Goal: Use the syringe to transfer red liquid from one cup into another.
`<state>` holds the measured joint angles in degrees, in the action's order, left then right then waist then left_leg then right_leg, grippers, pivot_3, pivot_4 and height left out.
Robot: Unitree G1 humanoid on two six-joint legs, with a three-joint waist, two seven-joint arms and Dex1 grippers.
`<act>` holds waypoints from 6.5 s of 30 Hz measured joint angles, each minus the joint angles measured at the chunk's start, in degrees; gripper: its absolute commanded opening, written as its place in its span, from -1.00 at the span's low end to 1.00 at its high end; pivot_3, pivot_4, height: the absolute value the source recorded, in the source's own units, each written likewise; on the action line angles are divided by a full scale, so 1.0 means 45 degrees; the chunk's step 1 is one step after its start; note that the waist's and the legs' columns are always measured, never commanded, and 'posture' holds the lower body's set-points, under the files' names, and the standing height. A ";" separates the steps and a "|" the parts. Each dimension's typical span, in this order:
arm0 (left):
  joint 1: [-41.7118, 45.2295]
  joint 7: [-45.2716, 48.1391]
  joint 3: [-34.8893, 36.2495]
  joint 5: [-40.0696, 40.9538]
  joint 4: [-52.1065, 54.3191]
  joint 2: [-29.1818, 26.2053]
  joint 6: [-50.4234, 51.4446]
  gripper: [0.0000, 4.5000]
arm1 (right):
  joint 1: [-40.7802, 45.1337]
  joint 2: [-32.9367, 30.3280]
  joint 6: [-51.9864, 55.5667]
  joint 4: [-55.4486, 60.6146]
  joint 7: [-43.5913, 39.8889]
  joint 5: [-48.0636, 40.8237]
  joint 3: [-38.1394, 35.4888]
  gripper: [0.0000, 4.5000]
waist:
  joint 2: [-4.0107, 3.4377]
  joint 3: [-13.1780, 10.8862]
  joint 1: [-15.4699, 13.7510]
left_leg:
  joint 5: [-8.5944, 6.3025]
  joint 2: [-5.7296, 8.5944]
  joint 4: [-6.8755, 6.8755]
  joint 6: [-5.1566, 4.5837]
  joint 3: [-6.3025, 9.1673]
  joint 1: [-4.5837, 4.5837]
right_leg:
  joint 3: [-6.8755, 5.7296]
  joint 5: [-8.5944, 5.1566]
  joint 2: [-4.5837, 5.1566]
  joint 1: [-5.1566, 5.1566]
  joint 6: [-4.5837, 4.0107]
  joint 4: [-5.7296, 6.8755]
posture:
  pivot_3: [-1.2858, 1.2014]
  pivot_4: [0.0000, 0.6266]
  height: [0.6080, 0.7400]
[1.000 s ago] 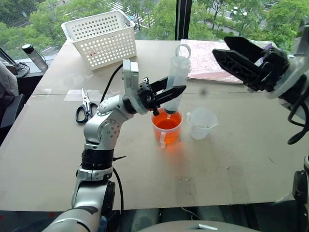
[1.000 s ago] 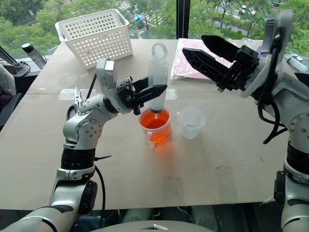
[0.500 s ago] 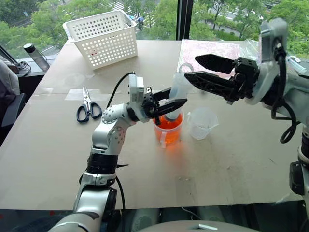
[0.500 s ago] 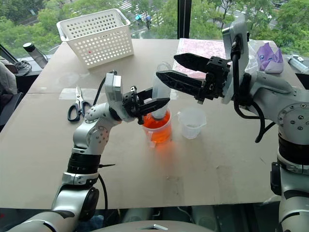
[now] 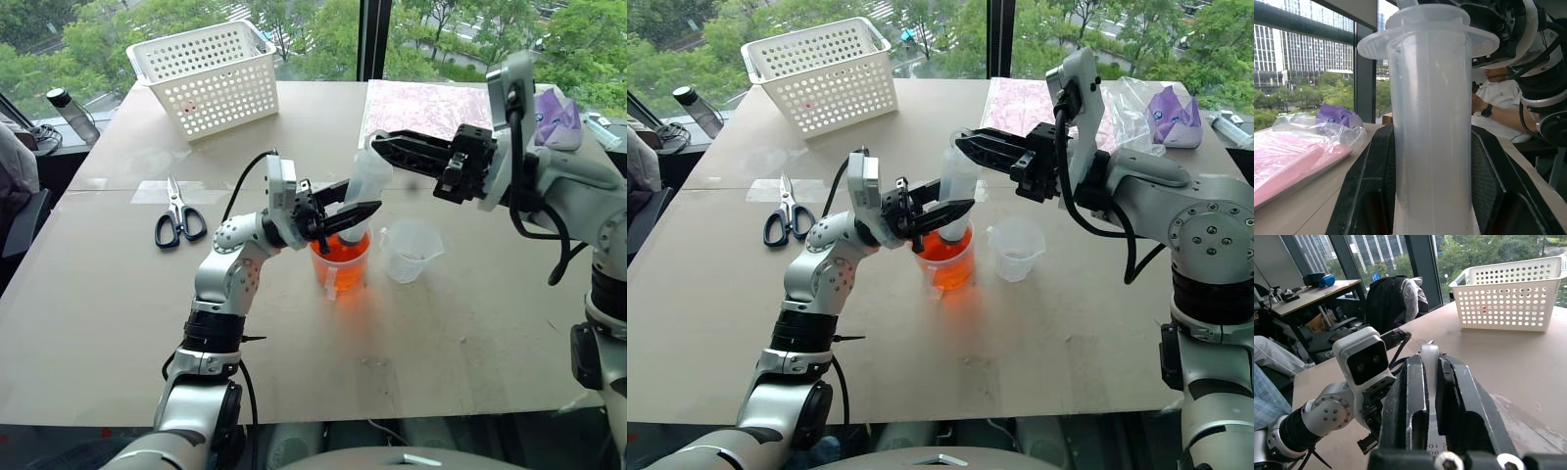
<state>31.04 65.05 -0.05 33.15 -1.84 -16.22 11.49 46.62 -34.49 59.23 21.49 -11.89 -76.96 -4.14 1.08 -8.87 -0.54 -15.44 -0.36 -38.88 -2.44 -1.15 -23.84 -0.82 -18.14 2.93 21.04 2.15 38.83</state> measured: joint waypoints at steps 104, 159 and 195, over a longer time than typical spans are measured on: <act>0.5029 0.0114 0.1093 0.1459 -0.3000 0.0076 0.3349 -0.39 | 0.0075 -0.0547 -0.1591 -0.2153 0.0224 0.0218 -0.3432 0.99 | -0.0002 -0.0002 0.0223 | 0.0000 -0.0001 0.0047 -0.0001 -0.0025 -0.0037 | 0.0008 0.0001 -0.0006 0.0043 0.0003 -0.0001 | 0.03 -0.52 1.00; 0.4875 0.0171 -0.0995 -0.1141 -0.4704 0.3358 -0.0258 -0.39 | -0.2551 -0.2987 -0.1569 -0.0010 -0.1344 -0.0939 -0.4204 -0.98 | -0.0005 -0.0003 -0.0051 | 0.0001 -0.0003 0.0026 -0.0003 -0.0031 -0.0045 | 0.0016 0.0001 -0.0011 0.0046 0.0003 -0.0006 | 0.03 -0.52 1.00; 0.4997 0.0378 -0.0945 -0.1377 -0.5243 0.3606 -0.0785 -0.39 | -0.3043 -0.3977 -0.1133 0.0139 -0.1142 -0.1469 -0.3896 -0.98 | -0.0005 -0.0002 -0.0069 | 0.0001 -0.0003 0.0000 -0.0004 -0.0028 -0.0045 | 0.0014 0.0001 -0.0010 0.0040 0.0003 0.0000 | 0.03 -0.52 1.00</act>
<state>53.52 66.75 -4.30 26.96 -25.43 0.01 7.96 32.92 -52.39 54.13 22.11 -17.03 -83.58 -21.68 1.05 -8.87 -0.85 -15.43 -0.37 -38.88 -2.46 -1.28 -24.04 -0.76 -18.13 2.88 21.22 2.16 38.84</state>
